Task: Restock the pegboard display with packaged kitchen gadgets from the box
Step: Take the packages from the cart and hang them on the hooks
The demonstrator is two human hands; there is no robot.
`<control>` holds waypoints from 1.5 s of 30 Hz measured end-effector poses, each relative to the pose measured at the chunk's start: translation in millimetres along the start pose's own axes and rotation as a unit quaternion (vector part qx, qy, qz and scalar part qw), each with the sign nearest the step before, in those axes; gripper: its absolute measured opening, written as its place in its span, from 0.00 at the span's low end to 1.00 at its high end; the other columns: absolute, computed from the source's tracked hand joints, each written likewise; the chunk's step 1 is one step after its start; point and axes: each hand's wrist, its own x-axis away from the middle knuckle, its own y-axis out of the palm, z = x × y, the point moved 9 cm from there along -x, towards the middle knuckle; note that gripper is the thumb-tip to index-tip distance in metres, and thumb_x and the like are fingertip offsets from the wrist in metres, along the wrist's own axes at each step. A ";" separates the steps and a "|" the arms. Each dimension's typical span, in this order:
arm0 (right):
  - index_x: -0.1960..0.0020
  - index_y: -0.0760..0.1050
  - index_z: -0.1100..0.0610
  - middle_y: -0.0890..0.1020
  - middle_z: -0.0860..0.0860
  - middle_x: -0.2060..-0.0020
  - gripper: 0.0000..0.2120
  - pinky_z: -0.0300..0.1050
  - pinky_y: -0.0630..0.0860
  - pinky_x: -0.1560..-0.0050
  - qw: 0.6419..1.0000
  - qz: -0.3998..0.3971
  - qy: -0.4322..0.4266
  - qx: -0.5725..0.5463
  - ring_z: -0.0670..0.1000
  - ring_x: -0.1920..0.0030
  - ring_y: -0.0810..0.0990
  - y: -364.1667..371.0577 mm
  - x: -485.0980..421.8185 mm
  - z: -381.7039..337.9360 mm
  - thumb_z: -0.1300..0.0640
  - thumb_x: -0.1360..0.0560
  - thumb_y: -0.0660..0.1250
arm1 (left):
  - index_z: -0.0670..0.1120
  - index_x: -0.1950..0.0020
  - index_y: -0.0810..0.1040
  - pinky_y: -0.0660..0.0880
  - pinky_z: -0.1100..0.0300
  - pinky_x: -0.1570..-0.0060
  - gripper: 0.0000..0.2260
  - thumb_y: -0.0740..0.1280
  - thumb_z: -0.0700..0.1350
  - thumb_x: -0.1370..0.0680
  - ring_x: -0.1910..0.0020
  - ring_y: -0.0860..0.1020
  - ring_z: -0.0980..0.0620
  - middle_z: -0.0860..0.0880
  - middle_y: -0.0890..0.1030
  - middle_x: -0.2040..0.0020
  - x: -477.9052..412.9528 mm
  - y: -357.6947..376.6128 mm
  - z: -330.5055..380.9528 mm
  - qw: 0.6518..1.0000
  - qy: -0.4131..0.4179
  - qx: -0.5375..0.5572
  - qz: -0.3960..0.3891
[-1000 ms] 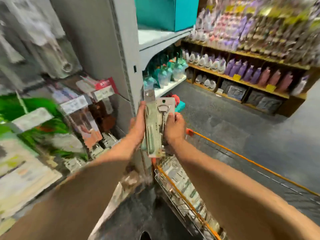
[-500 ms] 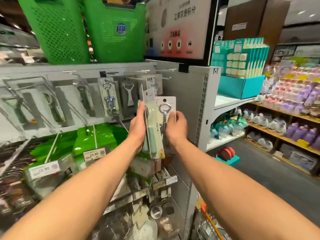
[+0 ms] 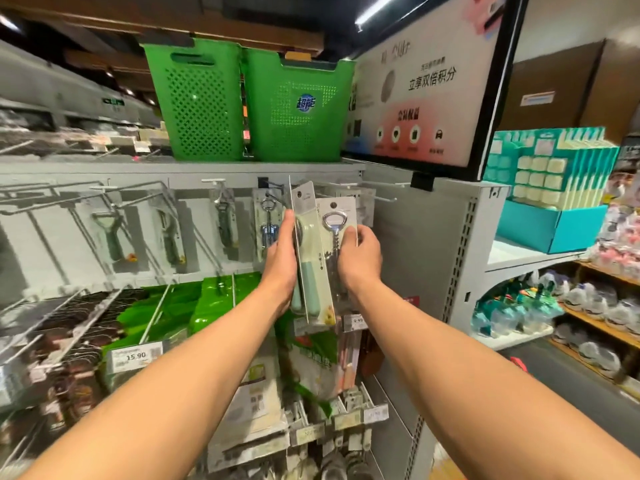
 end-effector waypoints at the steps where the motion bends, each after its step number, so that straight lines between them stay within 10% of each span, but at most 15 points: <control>1: 0.44 0.77 0.57 0.80 0.49 0.53 0.13 0.44 0.68 0.50 1.000 -0.002 0.000 0.001 0.51 0.51 0.77 -1.1 -6.3 2.1 0.52 0.14 0.56 | 0.57 0.37 0.85 0.74 0.44 0.30 0.43 0.59 0.85 0.35 0.39 0.84 0.47 0.51 0.87 0.42 -11.5 1.7 -7.0 1.000 0.000 0.003 0.009; 4: 0.39 0.78 0.57 0.81 0.50 0.50 0.14 0.42 0.68 0.48 1.000 -0.003 0.011 -0.002 0.52 0.48 0.78 -6.0 -26.0 15.4 0.52 0.14 0.57 | 0.62 0.33 0.82 0.69 0.40 0.27 0.46 0.56 0.89 0.38 0.31 0.79 0.45 0.51 0.83 0.33 -36.3 6.5 -26.2 0.999 0.003 0.003 0.052; 13: 0.42 0.78 0.59 0.81 0.51 0.52 0.13 0.40 0.66 0.54 0.999 -0.008 -0.010 -0.031 0.51 0.52 0.77 -9.6 -64.5 35.4 0.55 0.14 0.58 | 0.60 0.51 0.78 0.67 0.59 0.47 0.21 0.52 0.70 0.18 0.51 0.76 0.64 0.64 0.79 0.54 -29.4 42.7 -15.1 0.994 0.049 -0.054 0.083; 22: 0.36 0.76 0.57 0.79 0.49 0.50 0.13 0.39 0.66 0.50 0.997 -0.065 -0.021 -0.035 0.49 0.49 0.76 9.7 -85.0 34.5 0.54 0.13 0.57 | 0.55 0.28 0.79 0.67 0.43 0.25 0.51 0.54 0.88 0.38 0.33 0.78 0.48 0.52 0.82 0.34 -60.1 34.1 -22.8 0.993 0.044 0.000 0.108; 29: 0.41 0.65 0.49 0.81 0.52 0.55 0.06 0.46 0.73 0.54 0.998 -0.019 -0.020 -0.055 0.57 0.53 0.83 21.2 -92.7 41.3 0.55 0.15 0.61 | 0.57 0.38 0.85 0.71 0.43 0.27 0.45 0.56 0.87 0.38 0.37 0.82 0.48 0.53 0.87 0.42 -82.3 29.2 -33.9 0.995 0.028 0.018 0.091; 33: 0.46 0.69 0.42 0.80 0.57 0.37 0.08 0.53 0.78 0.40 0.999 -0.025 -0.034 -0.033 0.59 0.41 0.81 27.0 -92.4 38.4 0.56 0.16 0.61 | 0.63 0.45 0.87 0.72 0.41 0.29 0.38 0.59 0.87 0.38 0.39 0.83 0.46 0.51 0.88 0.43 -93.1 25.9 -39.7 0.996 0.032 0.030 0.072; 38: 0.42 0.70 0.46 0.82 0.49 0.47 0.05 0.47 0.76 0.46 0.998 -0.022 -0.049 -0.029 0.54 0.47 0.82 43.1 -103.8 43.4 0.54 0.16 0.63 | 0.61 0.36 0.84 0.69 0.40 0.26 0.43 0.59 0.87 0.38 0.34 0.81 0.45 0.51 0.86 0.38 -129.0 14.9 -57.3 0.997 0.013 0.041 0.061; 45: 0.34 0.70 0.48 0.78 0.46 0.36 0.18 0.39 0.66 0.39 0.997 -0.053 -0.058 -0.008 0.46 0.37 0.73 77.3 -128.2 58.3 0.55 0.21 0.72 | 0.57 0.35 0.85 0.71 0.41 0.27 0.43 0.59 0.85 0.34 0.35 0.82 0.44 0.48 0.86 0.38 -178.3 9.5 -69.4 0.999 0.005 0.050 0.016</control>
